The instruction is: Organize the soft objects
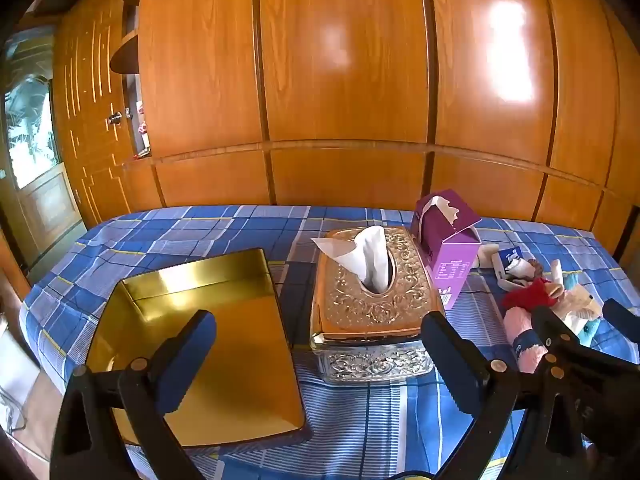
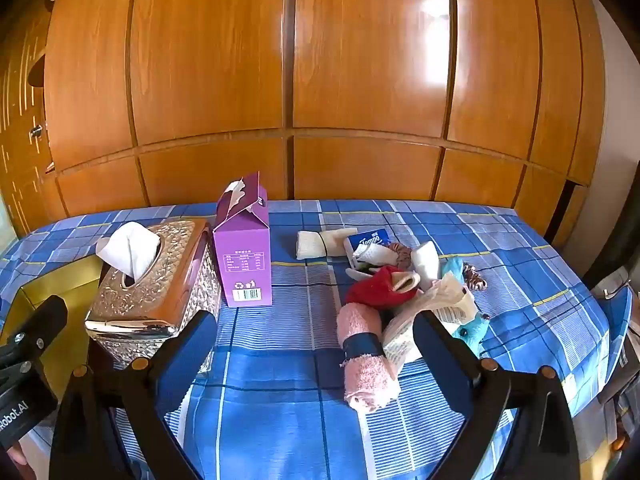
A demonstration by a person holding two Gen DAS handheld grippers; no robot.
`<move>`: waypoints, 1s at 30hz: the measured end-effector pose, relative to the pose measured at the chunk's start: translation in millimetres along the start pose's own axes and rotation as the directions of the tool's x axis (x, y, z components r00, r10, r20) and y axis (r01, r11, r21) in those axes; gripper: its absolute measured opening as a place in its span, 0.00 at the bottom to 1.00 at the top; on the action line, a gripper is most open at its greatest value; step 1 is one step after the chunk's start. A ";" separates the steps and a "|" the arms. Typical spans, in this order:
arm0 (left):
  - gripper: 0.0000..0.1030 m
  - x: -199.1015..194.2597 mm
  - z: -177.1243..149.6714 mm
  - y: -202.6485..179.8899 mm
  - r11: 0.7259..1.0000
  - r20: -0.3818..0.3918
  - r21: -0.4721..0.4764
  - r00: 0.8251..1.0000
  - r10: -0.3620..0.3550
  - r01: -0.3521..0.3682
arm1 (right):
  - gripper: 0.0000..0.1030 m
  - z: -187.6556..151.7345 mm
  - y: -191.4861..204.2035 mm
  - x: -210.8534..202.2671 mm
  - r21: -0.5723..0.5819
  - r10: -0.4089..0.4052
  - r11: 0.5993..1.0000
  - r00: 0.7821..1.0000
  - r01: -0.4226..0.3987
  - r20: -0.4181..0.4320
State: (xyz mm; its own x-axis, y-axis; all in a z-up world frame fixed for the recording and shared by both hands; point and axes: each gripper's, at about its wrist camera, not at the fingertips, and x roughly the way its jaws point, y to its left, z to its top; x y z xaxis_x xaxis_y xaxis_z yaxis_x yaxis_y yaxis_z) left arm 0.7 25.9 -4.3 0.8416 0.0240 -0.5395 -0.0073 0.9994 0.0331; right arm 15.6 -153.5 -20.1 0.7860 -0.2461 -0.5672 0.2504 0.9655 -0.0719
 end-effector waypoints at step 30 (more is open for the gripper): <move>1.00 -5.1 2.5 -7.0 1.000 0.000 0.012 1.000 -0.013 0.013 | 0.97 1.4 -5.5 -2.6 0.006 -0.020 1.000 1.000 0.020 0.015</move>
State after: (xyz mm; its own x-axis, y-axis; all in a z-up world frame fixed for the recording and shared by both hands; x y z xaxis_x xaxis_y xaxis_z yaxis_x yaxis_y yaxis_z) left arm -2.1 18.7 0.4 0.8416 0.0113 -0.5400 0.0101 0.9993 0.0366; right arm 12.9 -158.2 -17.1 0.7893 -0.2671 -0.5529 0.2700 0.9597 -0.0783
